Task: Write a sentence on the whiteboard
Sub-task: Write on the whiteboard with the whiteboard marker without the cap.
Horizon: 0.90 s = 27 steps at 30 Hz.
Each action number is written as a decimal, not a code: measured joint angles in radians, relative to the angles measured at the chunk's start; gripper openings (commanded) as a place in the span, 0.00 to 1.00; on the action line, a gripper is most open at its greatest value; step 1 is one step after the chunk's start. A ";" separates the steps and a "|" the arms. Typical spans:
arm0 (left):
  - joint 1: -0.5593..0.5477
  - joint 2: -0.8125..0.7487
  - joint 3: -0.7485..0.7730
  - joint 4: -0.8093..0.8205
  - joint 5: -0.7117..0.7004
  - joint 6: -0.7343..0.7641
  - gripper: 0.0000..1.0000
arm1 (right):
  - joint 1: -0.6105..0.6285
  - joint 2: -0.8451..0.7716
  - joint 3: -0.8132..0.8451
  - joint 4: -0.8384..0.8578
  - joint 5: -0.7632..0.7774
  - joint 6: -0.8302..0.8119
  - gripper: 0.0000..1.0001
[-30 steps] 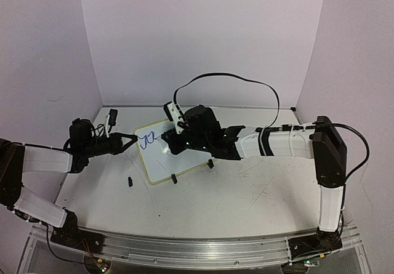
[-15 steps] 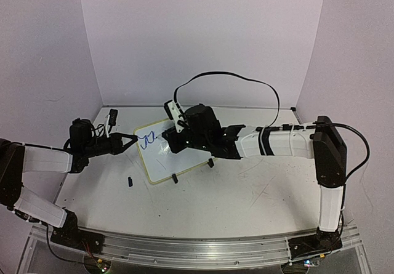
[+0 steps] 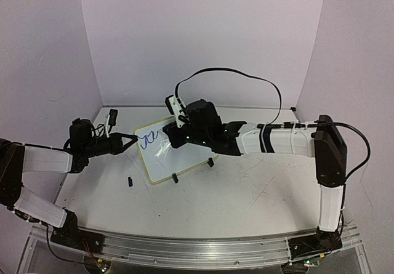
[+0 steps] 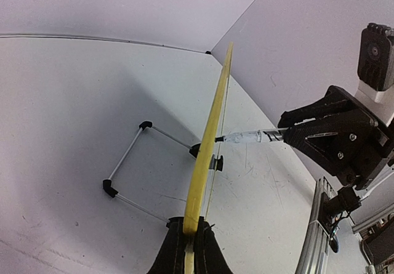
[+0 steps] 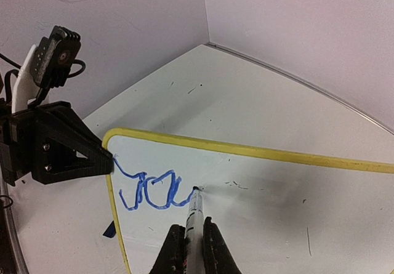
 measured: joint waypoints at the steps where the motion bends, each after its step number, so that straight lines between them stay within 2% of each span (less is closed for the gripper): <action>1: 0.000 0.000 0.000 0.000 0.000 0.000 0.00 | -0.002 0.000 0.002 0.000 0.000 0.000 0.00; 27: 0.000 0.002 0.000 -0.006 0.000 0.000 0.00 | -0.005 -0.012 -0.043 0.014 -0.011 0.039 0.00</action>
